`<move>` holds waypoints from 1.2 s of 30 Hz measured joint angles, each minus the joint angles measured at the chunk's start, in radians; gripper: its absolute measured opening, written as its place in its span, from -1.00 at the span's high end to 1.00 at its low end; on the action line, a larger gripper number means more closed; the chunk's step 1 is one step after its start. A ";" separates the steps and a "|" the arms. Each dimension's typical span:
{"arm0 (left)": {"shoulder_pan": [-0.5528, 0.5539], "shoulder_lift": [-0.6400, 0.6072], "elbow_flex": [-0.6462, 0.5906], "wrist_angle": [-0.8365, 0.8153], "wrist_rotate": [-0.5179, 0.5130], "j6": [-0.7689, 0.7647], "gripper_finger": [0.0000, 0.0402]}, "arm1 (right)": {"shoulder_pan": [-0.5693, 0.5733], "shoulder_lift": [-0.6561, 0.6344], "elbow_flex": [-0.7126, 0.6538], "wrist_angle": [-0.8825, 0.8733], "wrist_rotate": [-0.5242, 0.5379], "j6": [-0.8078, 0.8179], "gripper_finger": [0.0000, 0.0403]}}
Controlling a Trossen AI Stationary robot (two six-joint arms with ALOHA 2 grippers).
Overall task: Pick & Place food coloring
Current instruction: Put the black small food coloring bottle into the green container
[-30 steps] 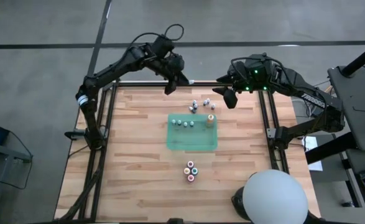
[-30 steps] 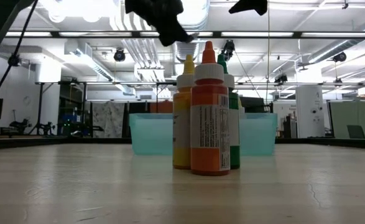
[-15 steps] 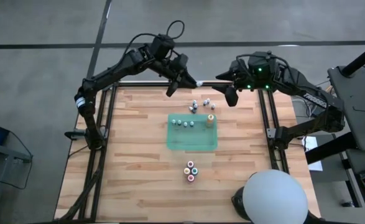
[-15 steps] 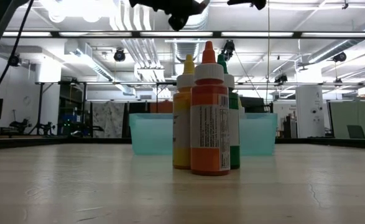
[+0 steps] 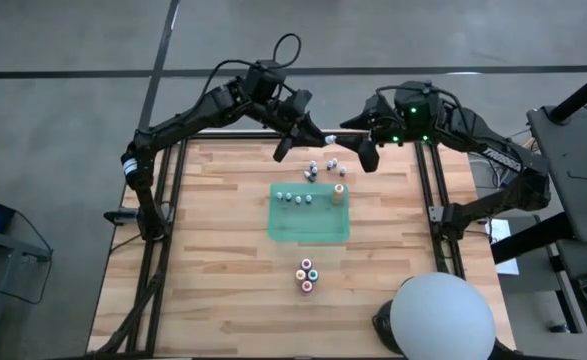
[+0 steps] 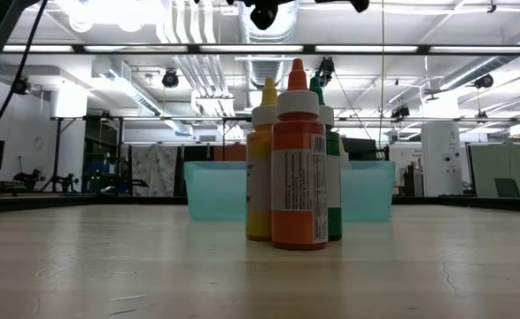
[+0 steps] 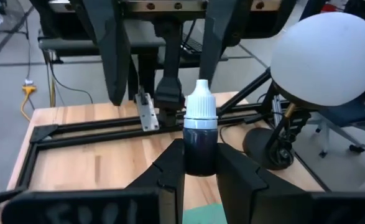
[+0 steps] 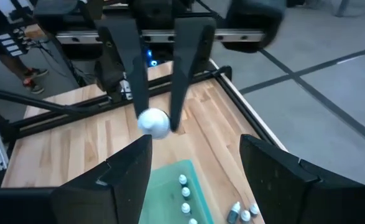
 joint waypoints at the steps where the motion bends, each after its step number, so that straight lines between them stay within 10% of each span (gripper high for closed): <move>1: -0.001 0.000 0.000 0.002 0.000 0.000 0.75 | 0.000 0.006 0.000 0.003 -0.008 -0.004 -0.16; 36: -0.001 0.000 -0.013 0.020 -0.071 0.001 0.75 | 0.002 0.043 0.000 0.062 -0.046 -0.003 -0.10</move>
